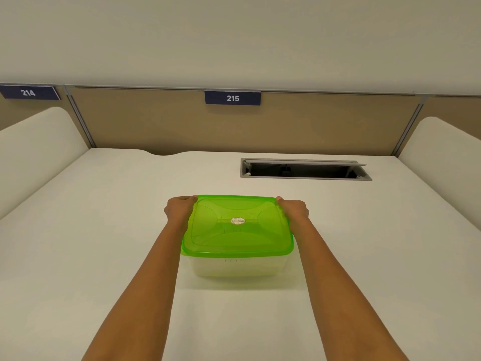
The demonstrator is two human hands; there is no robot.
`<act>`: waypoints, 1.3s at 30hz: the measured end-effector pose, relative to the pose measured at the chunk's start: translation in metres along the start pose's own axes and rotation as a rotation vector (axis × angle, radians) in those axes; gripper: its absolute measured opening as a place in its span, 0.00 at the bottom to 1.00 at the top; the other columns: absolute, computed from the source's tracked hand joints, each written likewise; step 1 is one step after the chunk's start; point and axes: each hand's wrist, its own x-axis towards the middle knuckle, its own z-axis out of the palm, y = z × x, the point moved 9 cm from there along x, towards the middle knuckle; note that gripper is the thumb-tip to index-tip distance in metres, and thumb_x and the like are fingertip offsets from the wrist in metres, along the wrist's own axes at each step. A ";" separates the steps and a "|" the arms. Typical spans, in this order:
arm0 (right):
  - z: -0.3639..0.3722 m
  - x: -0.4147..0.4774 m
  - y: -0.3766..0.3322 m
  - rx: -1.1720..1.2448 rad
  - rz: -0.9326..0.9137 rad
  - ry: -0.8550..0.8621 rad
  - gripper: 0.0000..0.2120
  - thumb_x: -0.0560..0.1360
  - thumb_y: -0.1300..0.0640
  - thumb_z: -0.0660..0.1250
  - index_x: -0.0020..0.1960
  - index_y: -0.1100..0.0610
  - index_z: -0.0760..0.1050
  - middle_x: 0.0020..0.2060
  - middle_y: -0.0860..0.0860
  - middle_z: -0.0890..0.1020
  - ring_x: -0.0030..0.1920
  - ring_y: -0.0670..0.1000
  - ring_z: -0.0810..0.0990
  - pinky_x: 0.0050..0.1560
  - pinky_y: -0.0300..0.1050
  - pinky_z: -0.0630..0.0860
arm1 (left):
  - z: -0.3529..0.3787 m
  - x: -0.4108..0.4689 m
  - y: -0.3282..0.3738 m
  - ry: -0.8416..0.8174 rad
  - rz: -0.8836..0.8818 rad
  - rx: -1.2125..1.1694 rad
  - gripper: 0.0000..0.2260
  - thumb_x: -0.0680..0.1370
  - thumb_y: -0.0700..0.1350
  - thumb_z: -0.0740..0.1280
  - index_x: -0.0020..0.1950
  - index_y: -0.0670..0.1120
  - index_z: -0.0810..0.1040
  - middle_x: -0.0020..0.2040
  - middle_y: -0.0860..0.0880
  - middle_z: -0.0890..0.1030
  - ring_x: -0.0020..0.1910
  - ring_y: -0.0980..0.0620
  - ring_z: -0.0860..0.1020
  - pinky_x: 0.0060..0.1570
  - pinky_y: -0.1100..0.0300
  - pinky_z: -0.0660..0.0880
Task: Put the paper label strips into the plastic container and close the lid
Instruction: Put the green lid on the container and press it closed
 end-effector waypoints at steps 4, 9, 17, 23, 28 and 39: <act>0.001 0.000 -0.001 -0.010 0.025 0.000 0.25 0.76 0.46 0.65 0.63 0.66 0.72 0.62 0.61 0.77 0.64 0.60 0.74 0.60 0.48 0.72 | -0.002 0.006 -0.003 0.030 -0.044 0.029 0.18 0.77 0.49 0.66 0.57 0.35 0.80 0.59 0.38 0.80 0.64 0.39 0.73 0.60 0.54 0.70; 0.002 0.000 -0.001 -0.005 0.018 0.001 0.24 0.77 0.47 0.64 0.61 0.66 0.74 0.61 0.61 0.78 0.63 0.60 0.75 0.61 0.49 0.72 | 0.003 0.004 -0.009 0.028 -0.126 0.085 0.21 0.78 0.50 0.64 0.29 0.43 0.65 0.31 0.46 0.69 0.48 0.44 0.70 0.50 0.55 0.68; 0.002 0.000 -0.001 -0.023 0.025 -0.008 0.25 0.77 0.46 0.64 0.63 0.66 0.73 0.62 0.61 0.77 0.63 0.61 0.74 0.61 0.48 0.72 | 0.003 0.012 -0.017 0.000 -0.222 -0.023 0.22 0.74 0.46 0.71 0.63 0.34 0.74 0.62 0.36 0.76 0.62 0.39 0.76 0.60 0.49 0.75; 0.002 0.000 -0.002 -0.033 0.011 -0.003 0.24 0.77 0.47 0.63 0.61 0.67 0.74 0.61 0.61 0.78 0.63 0.60 0.75 0.60 0.48 0.72 | 0.009 0.015 -0.016 -0.083 -0.293 -0.089 0.21 0.75 0.40 0.70 0.64 0.33 0.72 0.59 0.36 0.78 0.50 0.43 0.78 0.59 0.49 0.76; 0.003 0.000 -0.002 -0.035 0.001 0.001 0.24 0.77 0.47 0.63 0.62 0.67 0.74 0.61 0.62 0.78 0.63 0.61 0.74 0.61 0.49 0.71 | 0.010 0.013 -0.017 -0.090 -0.308 -0.080 0.20 0.75 0.38 0.70 0.64 0.32 0.72 0.51 0.37 0.78 0.47 0.44 0.77 0.55 0.50 0.76; -0.001 -0.006 -0.007 -0.065 -0.034 -0.012 0.23 0.77 0.46 0.63 0.59 0.65 0.77 0.59 0.61 0.79 0.62 0.61 0.75 0.60 0.48 0.73 | 0.002 0.007 -0.004 -0.010 -0.141 0.177 0.20 0.77 0.48 0.67 0.61 0.32 0.74 0.59 0.35 0.78 0.62 0.38 0.75 0.58 0.51 0.73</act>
